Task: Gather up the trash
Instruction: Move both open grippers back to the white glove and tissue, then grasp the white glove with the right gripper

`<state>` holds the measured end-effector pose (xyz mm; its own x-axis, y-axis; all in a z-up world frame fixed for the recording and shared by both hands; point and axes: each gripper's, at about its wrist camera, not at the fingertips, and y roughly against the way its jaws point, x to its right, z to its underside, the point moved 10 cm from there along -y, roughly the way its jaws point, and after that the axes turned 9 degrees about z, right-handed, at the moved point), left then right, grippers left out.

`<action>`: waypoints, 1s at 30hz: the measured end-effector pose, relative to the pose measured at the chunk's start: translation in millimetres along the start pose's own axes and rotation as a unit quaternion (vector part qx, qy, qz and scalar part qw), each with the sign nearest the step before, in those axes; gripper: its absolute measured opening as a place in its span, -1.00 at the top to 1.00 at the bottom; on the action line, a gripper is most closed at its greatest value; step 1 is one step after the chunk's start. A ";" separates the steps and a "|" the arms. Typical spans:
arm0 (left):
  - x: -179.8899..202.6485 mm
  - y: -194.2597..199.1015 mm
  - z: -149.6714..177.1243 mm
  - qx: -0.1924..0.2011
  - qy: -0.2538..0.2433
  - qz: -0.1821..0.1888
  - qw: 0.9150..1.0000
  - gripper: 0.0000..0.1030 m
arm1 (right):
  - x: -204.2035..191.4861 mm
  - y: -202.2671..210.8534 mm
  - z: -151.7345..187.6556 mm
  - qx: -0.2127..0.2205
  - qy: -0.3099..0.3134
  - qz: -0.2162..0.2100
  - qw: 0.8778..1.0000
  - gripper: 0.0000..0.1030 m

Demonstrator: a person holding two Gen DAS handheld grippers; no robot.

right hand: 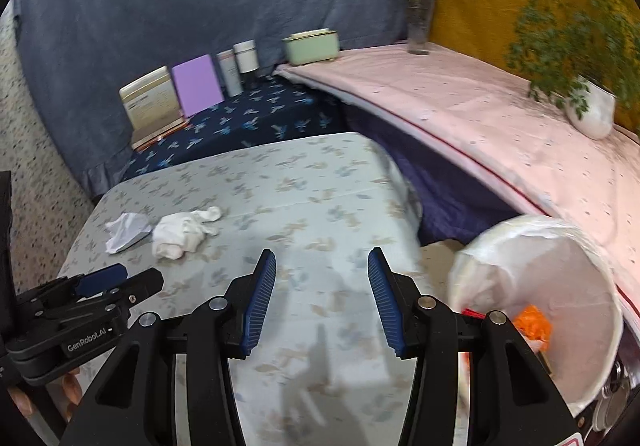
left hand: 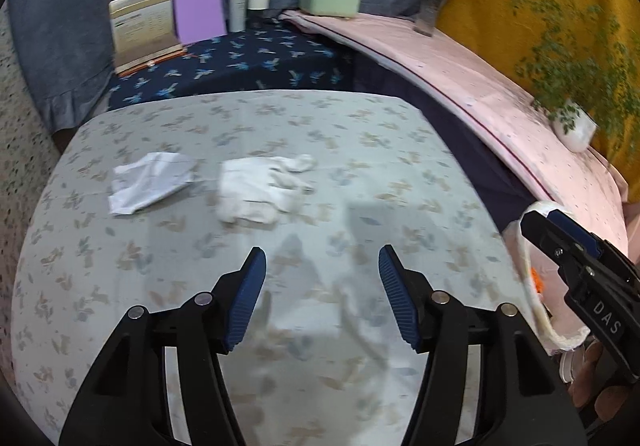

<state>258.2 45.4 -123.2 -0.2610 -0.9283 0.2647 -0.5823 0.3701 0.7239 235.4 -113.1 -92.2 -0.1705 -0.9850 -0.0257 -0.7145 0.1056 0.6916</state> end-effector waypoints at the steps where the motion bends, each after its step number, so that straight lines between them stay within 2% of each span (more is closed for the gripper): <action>1: -8.7 1.6 -0.6 0.001 0.002 -0.005 1.000 -0.12 | -12.4 -2.5 0.1 -0.002 0.007 -0.006 1.000 0.08; 5: -50.1 6.7 -3.8 0.007 0.013 -0.033 0.999 -0.18 | -55.1 -12.1 0.9 -0.007 0.030 -0.023 0.999 -0.05; 12: -114.8 8.6 -10.7 0.012 0.034 -0.070 0.997 -0.51 | -126.6 -36.7 7.3 -0.026 0.065 -0.056 0.996 -0.16; 17: -152.2 -1.7 -16.9 0.005 0.042 -0.081 0.996 -0.52 | -166.9 -60.7 13.3 -0.042 0.084 -0.071 0.993 -0.17; 23: -180.2 -22.5 -28.4 -0.001 0.041 -0.086 0.995 -0.60 | -198.3 -89.7 13.8 -0.057 0.093 -0.079 0.991 -0.17; 30: -198.9 -59.3 -39.9 -0.019 0.041 -0.079 0.996 -0.60 | -211.8 -124.5 14.9 -0.073 0.098 -0.072 0.990 -0.18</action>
<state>375.4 206.7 -193.4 -0.1043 -0.9753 0.1949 -0.5809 0.2188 0.7840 350.3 84.4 -183.6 0.0706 -0.9975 -0.0013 -0.6133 -0.0444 0.7886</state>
